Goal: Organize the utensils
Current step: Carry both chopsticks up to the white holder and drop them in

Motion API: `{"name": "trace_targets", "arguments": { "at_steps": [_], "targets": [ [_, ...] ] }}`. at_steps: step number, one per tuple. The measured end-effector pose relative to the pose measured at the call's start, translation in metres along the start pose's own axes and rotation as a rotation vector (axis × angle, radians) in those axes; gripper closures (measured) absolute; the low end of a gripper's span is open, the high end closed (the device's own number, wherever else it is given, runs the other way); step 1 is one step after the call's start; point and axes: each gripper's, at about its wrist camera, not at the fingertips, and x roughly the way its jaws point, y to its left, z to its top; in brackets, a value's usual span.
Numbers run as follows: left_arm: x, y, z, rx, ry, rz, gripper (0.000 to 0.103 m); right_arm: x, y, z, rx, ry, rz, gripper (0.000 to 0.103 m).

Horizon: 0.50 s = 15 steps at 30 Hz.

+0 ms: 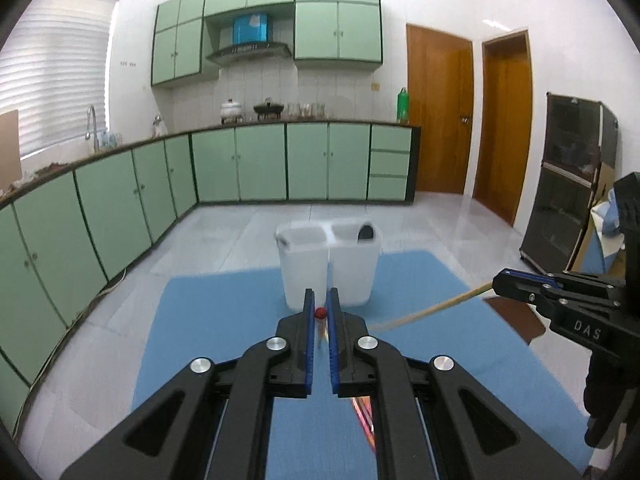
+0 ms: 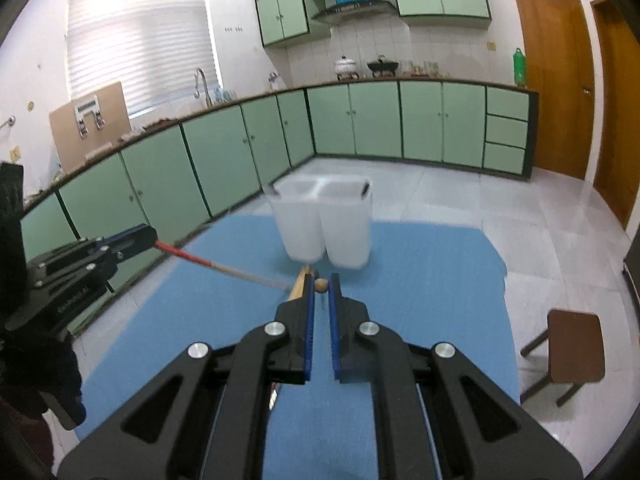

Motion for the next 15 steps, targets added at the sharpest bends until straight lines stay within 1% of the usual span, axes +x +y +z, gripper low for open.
{"name": "trace_targets", "arguments": {
  "at_steps": [4, 9, 15],
  "targets": [
    [0.011, 0.004, 0.026, 0.01, -0.028, -0.02, 0.097, 0.008, -0.004, 0.034, -0.006, 0.014, 0.046, 0.097],
    [0.025, 0.007, 0.048, 0.01, -0.038, -0.051, 0.097, 0.015, -0.003, 0.066, -0.028, 0.023, 0.061, 0.097],
    [0.024, 0.013, 0.073, 0.0, -0.087, -0.082, 0.097, 0.007, -0.007, 0.113, -0.042, -0.034, 0.091, 0.097]
  ]
}}
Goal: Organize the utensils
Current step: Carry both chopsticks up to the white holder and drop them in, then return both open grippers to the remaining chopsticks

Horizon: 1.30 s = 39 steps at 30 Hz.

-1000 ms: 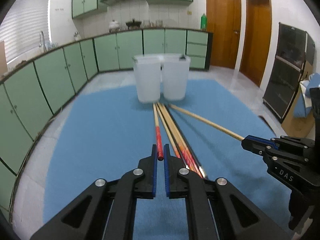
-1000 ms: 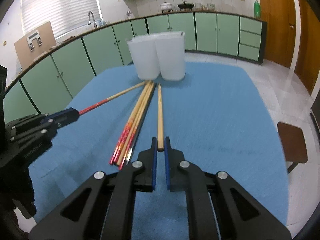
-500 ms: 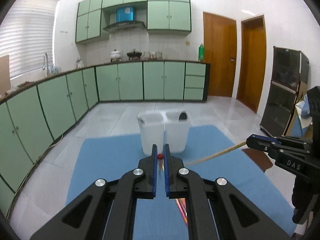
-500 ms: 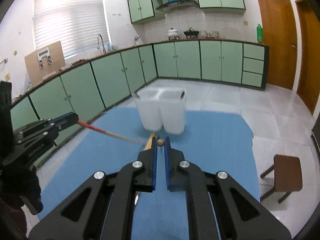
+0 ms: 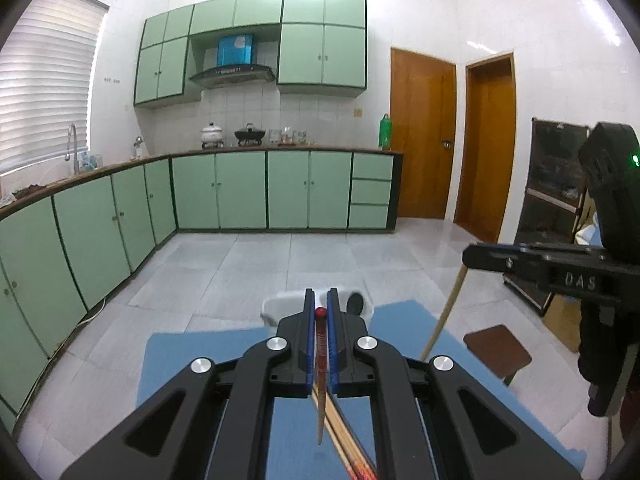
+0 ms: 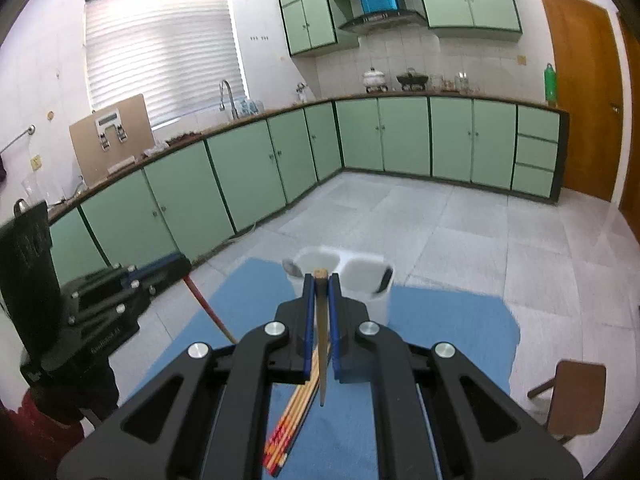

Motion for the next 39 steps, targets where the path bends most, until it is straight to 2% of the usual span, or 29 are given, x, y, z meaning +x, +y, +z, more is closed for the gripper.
{"name": "trace_targets", "arguments": {
  "at_steps": [5, 10, 15, 19, 24, 27, 30, 32, 39],
  "targets": [
    [0.006, 0.003, 0.038, -0.001, -0.079, -0.016, 0.097, -0.001, -0.008, 0.049, -0.011, -0.084, -0.001, 0.097],
    [0.025, 0.002, 0.084, 0.032, -0.176, 0.01, 0.098, 0.011, -0.02, 0.089, -0.022, -0.16, -0.037, 0.097],
    [0.054, 0.001, 0.107, 0.046, -0.218, 0.032, 0.098, 0.044, -0.035, 0.102, -0.022, -0.158, -0.084, 0.097],
    [0.083, 0.001, 0.102, 0.04, -0.186, 0.038, 0.098, 0.078, -0.049, 0.092, -0.012, -0.116, -0.107, 0.097],
    [0.121, 0.008, 0.076, 0.015, -0.09, 0.034, 0.097, 0.112, -0.056, 0.07, 0.006, -0.043, -0.104, 0.097],
    [0.137, 0.013, 0.065, 0.01, -0.023, 0.033, 0.097, 0.126, -0.054, 0.056, 0.003, 0.002, -0.101, 0.096],
    [0.14, 0.018, 0.054, 0.001, 0.012, 0.037, 0.091, 0.128, -0.053, 0.048, 0.011, 0.011, -0.103, 0.091],
    [0.134, 0.019, 0.051, 0.002, 0.006, 0.041, 0.086, 0.123, -0.053, 0.047, 0.023, 0.0, -0.108, 0.078],
    [0.096, 0.016, 0.047, 0.019, -0.017, 0.06, 0.064, 0.074, -0.048, 0.034, 0.036, -0.074, -0.125, 0.056]
  ]
}}
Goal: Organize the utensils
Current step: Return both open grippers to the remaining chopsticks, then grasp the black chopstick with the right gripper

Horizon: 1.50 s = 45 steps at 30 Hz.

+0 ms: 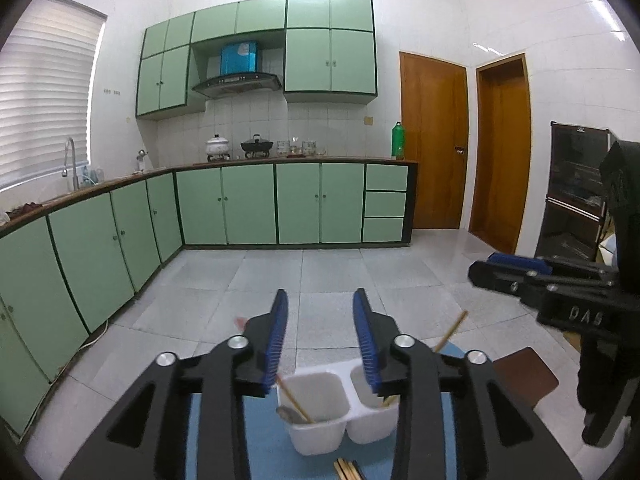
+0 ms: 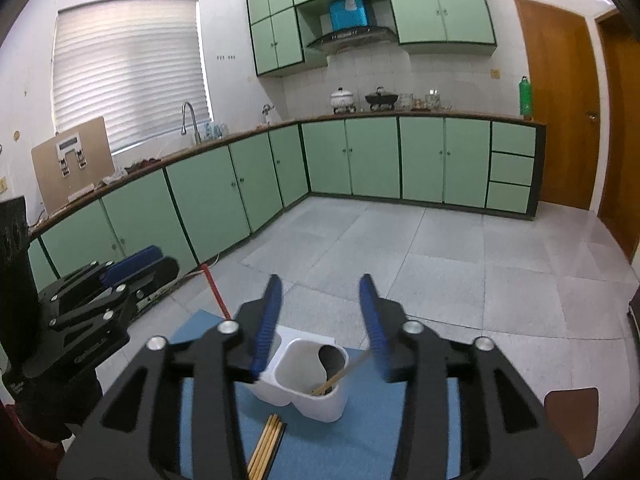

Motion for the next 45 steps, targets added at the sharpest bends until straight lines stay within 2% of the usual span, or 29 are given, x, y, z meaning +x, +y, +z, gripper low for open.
{"name": "trace_targets", "arguments": {
  "at_steps": [3, 5, 7, 11, 16, 18, 24, 33, 45],
  "targets": [
    [-0.021, -0.002, -0.015, -0.012, 0.01, -0.005, 0.057, -0.022, 0.002, -0.014, -0.005, -0.017, -0.001, 0.044],
    [-0.034, -0.003, -0.029, -0.01, 0.029, 0.006, 0.053, -0.04, 0.005, -0.034, -0.01, -0.023, -0.01, 0.032],
    [-0.047, -0.005, -0.048, -0.017, 0.049, 0.009, 0.048, -0.053, 0.008, -0.055, -0.01, -0.021, -0.02, 0.027],
    [-0.064, -0.008, -0.098, -0.043, 0.135, 0.014, 0.047, -0.067, 0.015, -0.106, 0.014, 0.025, -0.036, 0.018],
    [-0.069, -0.014, -0.159, -0.068, 0.266, 0.01, 0.045, -0.068, 0.028, -0.177, 0.044, 0.143, -0.058, 0.017],
    [-0.07, -0.015, -0.185, -0.075, 0.324, 0.022, 0.045, -0.066, 0.033, -0.195, 0.048, 0.188, -0.064, 0.017],
    [-0.069, -0.014, -0.225, -0.102, 0.42, 0.036, 0.045, -0.056, 0.052, -0.246, 0.059, 0.314, -0.06, 0.017],
    [-0.074, -0.018, -0.257, -0.093, 0.476, 0.059, 0.045, -0.044, 0.079, -0.283, -0.002, 0.413, -0.076, 0.019],
    [-0.07, -0.023, -0.263, -0.096, 0.504, 0.049, 0.045, -0.032, 0.087, -0.292, -0.07, 0.473, -0.106, 0.025]
  ]
}}
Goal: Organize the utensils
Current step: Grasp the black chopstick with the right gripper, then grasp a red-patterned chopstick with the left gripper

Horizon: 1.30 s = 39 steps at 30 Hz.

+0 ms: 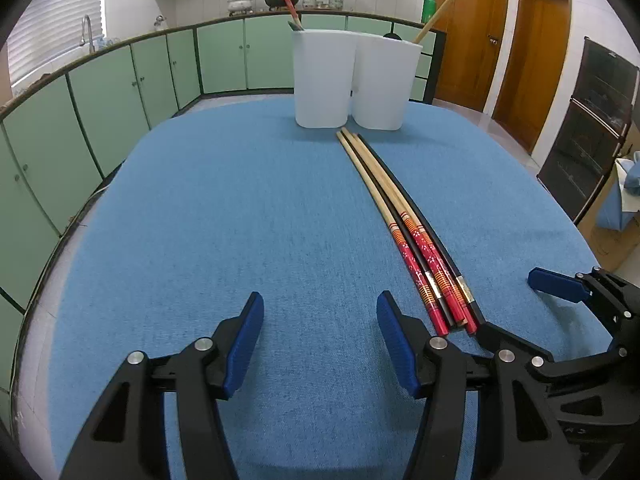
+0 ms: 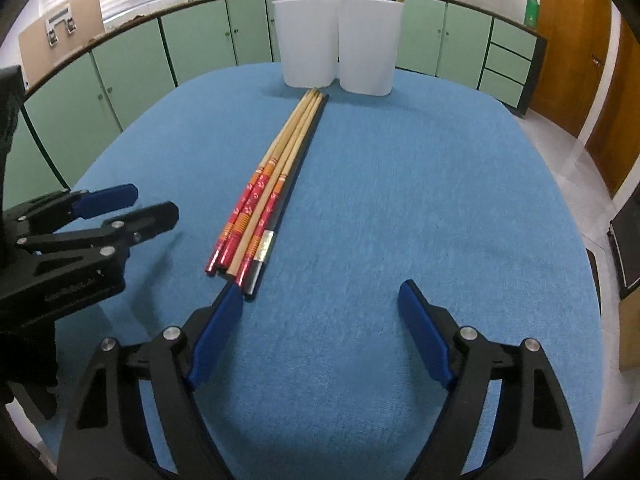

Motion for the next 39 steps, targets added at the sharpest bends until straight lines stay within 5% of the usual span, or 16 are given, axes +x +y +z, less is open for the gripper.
{"name": "trace_targets", "arguments": {
  "at_steps": [7, 12, 16, 20, 34, 39],
  "targets": [
    [0.001, 0.003, 0.0, -0.001, 0.003, 0.005, 0.045, -0.003, -0.014, -0.001, 0.028, -0.005, -0.054, 0.027],
    [-0.001, 0.003, -0.001, 0.001, -0.001, 0.009, 0.044, -0.008, -0.018, -0.002, 0.057, -0.028, 0.021, 0.039],
    [-0.002, 0.003, -0.002, 0.007, 0.002, 0.009, 0.044, -0.003, -0.007, -0.003, 0.029, -0.023, 0.035, 0.063],
    [-0.002, 0.0, -0.001, 0.011, 0.002, 0.004, 0.043, -0.002, -0.001, -0.002, 0.008, -0.024, 0.054, 0.097],
    [-0.005, -0.029, -0.005, 0.071, 0.021, -0.106, 0.04, -0.005, -0.024, -0.004, 0.085, -0.032, 0.052, 0.097],
    [0.003, -0.042, -0.007, 0.121, 0.049, -0.084, 0.04, -0.005, -0.024, -0.005, 0.084, -0.032, 0.052, 0.097]
  ]
}}
